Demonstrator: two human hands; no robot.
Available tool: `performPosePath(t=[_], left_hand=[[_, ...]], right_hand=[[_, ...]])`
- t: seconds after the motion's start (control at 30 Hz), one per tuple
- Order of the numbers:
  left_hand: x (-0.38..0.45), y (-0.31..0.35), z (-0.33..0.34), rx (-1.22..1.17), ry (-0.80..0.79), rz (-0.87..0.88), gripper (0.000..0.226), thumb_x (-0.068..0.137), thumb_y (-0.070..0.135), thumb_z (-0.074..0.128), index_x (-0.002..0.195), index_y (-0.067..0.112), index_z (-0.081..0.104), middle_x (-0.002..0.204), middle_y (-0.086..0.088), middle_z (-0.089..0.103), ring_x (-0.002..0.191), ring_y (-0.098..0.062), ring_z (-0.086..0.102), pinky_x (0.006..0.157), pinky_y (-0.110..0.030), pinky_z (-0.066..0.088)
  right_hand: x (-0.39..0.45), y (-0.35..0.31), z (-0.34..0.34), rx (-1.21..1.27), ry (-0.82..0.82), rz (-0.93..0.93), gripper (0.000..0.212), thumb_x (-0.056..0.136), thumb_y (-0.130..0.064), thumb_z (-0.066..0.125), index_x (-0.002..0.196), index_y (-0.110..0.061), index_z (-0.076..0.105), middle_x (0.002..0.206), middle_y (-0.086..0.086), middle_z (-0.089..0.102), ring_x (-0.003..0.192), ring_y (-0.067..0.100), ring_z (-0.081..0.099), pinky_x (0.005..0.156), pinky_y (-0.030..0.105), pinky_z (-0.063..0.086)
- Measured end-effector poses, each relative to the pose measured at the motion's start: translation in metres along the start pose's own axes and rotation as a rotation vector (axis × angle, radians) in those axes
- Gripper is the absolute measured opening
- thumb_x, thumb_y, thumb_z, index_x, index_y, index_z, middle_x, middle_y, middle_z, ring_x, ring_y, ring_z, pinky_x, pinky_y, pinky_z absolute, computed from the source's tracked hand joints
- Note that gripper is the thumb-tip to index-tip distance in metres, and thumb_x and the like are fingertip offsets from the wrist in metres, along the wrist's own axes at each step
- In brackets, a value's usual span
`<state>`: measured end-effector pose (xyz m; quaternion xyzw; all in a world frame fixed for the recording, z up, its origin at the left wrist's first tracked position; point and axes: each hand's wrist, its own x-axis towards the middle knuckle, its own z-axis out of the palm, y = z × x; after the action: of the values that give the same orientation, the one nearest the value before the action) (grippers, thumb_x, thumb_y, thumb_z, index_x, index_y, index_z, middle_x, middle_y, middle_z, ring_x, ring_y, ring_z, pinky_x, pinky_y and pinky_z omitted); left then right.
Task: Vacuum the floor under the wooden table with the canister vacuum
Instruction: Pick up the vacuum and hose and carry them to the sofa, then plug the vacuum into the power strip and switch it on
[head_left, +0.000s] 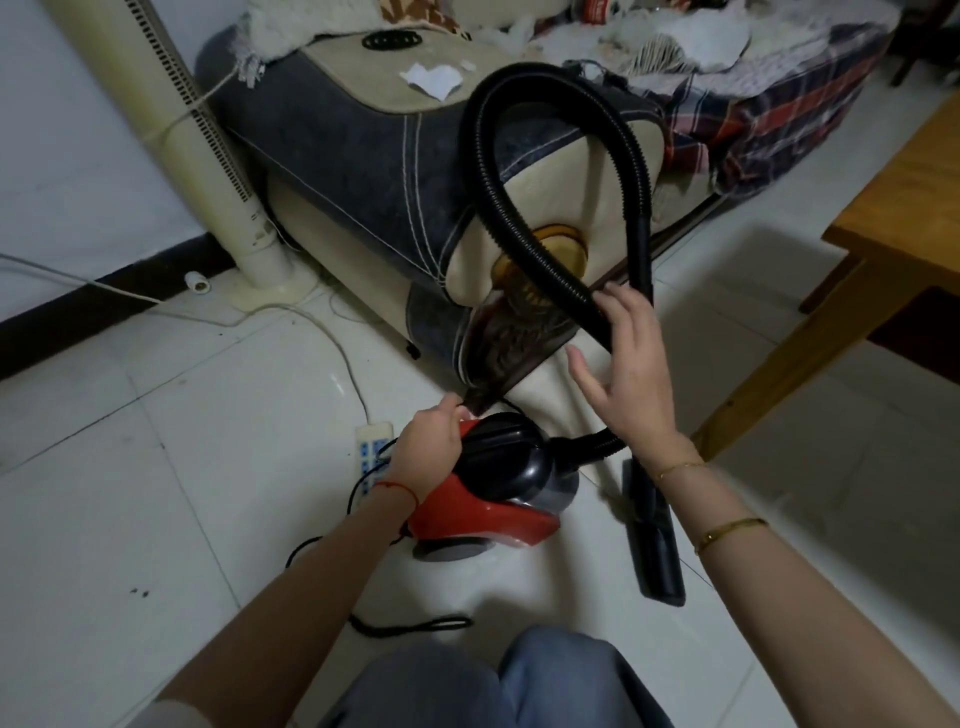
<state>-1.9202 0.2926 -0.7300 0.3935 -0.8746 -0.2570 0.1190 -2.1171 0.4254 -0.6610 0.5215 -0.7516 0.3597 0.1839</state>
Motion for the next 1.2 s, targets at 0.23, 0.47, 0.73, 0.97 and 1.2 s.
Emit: performPosePath(t=[0.23, 0.47, 0.73, 0.97, 1.2], left_hand=[[-0.034, -0.019, -0.040, 0.018, 0.059, -0.033, 0.021, 0.101, 0.026, 0.029, 0.091, 0.013, 0.042, 0.073, -0.010, 0.057, 0.070, -0.034, 0.055, 0.065, -0.044, 0.046], [-0.073, -0.044, -0.062, -0.086, -0.020, 0.035, 0.021, 0.101, 0.025, 0.035, 0.090, 0.012, 0.048, 0.073, -0.009, 0.060, 0.068, -0.029, 0.057, 0.066, -0.039, 0.047], [-0.100, -0.077, -0.064, 0.014, -0.212, 0.105, 0.030, 0.093, 0.034, 0.052, 0.076, 0.010, 0.060, 0.056, -0.001, 0.053, 0.059, -0.019, 0.053, 0.058, -0.029, 0.041], [-0.090, -0.123, -0.058, 0.083, 0.001, -0.105, 0.028, 0.095, 0.023, 0.046, 0.077, 0.005, 0.058, 0.080, -0.013, 0.066, 0.071, -0.025, 0.058, 0.069, -0.037, 0.050], [-0.070, -0.174, -0.021, 0.154, -0.093, -0.198, 0.033, 0.095, 0.020, 0.047, 0.126, 0.012, 0.055, 0.119, -0.008, 0.059, 0.112, -0.025, 0.054, 0.093, -0.034, 0.044]], right_hand=[[-0.019, -0.071, 0.051, 0.095, -0.550, 0.311, 0.031, 0.095, -0.030, 0.044, 0.075, -0.011, 0.058, 0.072, 0.013, 0.066, 0.072, 0.032, 0.062, 0.064, 0.039, 0.049], [-0.025, -0.116, 0.106, 0.843, -0.787, 1.248, 0.030, 0.100, -0.034, 0.041, 0.096, -0.007, 0.051, 0.078, 0.011, 0.064, 0.057, 0.019, 0.056, 0.044, 0.021, 0.047], [-0.015, -0.145, 0.141, 1.344, -0.499, 1.593, 0.042, 0.105, -0.025, 0.028, 0.067, -0.010, 0.037, 0.038, 0.002, 0.037, 0.045, 0.015, 0.037, 0.037, 0.019, 0.035], [-0.008, -0.144, 0.163, 1.099, -0.777, 1.383, 0.031, 0.100, -0.007, 0.025, 0.082, -0.006, 0.051, 0.065, 0.003, 0.040, 0.050, 0.013, 0.033, 0.032, 0.014, 0.033], [-0.014, -0.142, 0.189, 0.852, -0.872, 1.095, 0.015, 0.099, -0.016, 0.037, 0.094, -0.012, 0.050, 0.053, 0.000, 0.027, 0.031, 0.006, 0.022, 0.032, 0.013, 0.018]])
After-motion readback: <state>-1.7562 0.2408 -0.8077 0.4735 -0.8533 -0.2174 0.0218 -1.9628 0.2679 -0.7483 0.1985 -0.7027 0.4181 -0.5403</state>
